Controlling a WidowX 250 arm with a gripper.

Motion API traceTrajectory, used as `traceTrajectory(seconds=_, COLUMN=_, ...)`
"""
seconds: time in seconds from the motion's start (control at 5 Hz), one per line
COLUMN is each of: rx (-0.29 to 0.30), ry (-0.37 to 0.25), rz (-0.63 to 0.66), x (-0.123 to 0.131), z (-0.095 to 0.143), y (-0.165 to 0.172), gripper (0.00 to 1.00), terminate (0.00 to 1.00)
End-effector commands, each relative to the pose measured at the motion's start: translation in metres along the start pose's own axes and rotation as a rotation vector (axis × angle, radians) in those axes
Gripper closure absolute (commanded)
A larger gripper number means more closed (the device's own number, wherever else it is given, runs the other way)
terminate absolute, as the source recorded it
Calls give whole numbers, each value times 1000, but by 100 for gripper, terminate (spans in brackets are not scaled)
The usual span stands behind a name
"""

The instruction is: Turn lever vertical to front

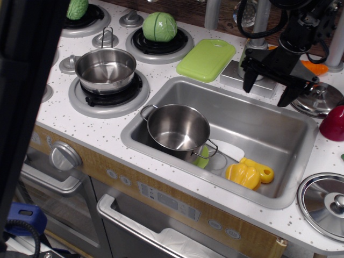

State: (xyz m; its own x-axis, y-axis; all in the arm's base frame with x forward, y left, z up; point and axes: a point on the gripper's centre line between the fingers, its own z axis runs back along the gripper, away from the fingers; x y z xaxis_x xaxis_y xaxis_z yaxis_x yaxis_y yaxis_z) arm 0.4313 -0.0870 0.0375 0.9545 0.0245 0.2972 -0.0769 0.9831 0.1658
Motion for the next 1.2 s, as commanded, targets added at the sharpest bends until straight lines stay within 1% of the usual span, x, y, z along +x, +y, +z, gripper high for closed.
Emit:
traceTrajectory(seconds=0.0, rx=-39, ry=-206, rz=43, x=45, z=40, y=0, gripper=0, terminate=0)
traceTrajectory(seconds=0.2, rx=-10, ry=-265, rz=42, x=59, z=39, y=5, gripper=0, terminate=0)
traceTrajectory(seconds=0.4, rx=6, ry=-304, rz=47, x=66, z=42, y=7, gripper=0, terminate=0)
traceTrajectory(seconds=0.6, rx=8, ry=-322, rz=45, x=73, z=45, y=8, gripper=0, terminate=0)
traceTrajectory(seconds=0.8, rx=-6, ry=-321, rz=46, x=78, z=42, y=7, gripper=0, terminate=0)
traceTrajectory(seconds=1.0, rx=-9, ry=-304, rz=54, x=81, z=39, y=5, gripper=100, terminate=0)
